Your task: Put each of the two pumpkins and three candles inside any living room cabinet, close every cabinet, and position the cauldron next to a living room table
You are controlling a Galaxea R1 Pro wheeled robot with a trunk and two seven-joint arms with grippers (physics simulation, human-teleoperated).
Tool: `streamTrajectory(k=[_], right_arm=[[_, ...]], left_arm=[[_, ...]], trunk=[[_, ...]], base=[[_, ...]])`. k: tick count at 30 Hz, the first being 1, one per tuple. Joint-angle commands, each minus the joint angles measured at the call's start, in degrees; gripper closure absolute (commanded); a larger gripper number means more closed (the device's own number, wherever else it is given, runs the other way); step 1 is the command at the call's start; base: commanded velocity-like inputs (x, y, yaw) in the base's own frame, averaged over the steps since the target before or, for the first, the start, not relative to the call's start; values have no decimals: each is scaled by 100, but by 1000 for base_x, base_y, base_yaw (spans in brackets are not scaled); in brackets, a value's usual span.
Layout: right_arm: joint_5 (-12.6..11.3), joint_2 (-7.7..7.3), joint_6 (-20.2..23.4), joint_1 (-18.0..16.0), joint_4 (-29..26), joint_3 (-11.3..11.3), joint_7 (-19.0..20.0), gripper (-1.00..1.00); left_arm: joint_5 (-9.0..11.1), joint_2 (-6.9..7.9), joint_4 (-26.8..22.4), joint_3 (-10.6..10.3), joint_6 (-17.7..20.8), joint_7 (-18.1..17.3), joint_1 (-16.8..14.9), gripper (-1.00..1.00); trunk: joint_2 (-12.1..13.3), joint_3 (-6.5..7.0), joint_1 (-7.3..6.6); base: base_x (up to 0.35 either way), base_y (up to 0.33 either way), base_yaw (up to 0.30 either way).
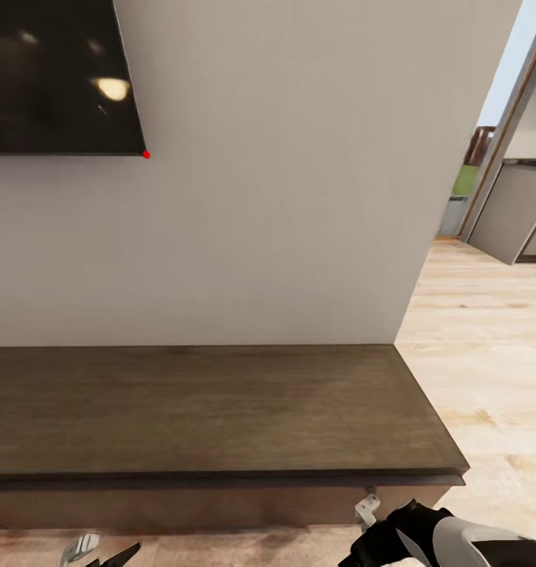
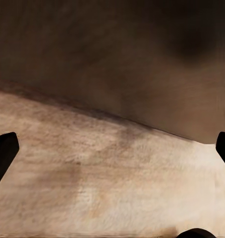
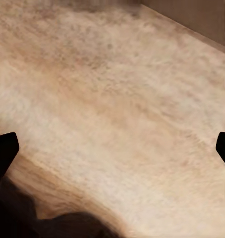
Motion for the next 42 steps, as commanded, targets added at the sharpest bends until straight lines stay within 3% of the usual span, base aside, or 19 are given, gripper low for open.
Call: streamTrajectory(k=[1,34,42], right_arm=[[-61,1,18,-9,-364,-8,20,-100],[-75,0,27,-9,-389,9,7,-100],[-96,1,31,-10,-390,5,6,-100]], left_arm=[[42,0,2,3,60,-19,-3,-100],[42,0,1,3,60,-19,-3,-100],[42,0,1,3,60,-19,-3,-100]], trunk=[[-3,-4,-4],[-3,-4,-4],[-3,-4,-4]], base=[[-251,0,0],[-342,0,0],[-100,0,0]])
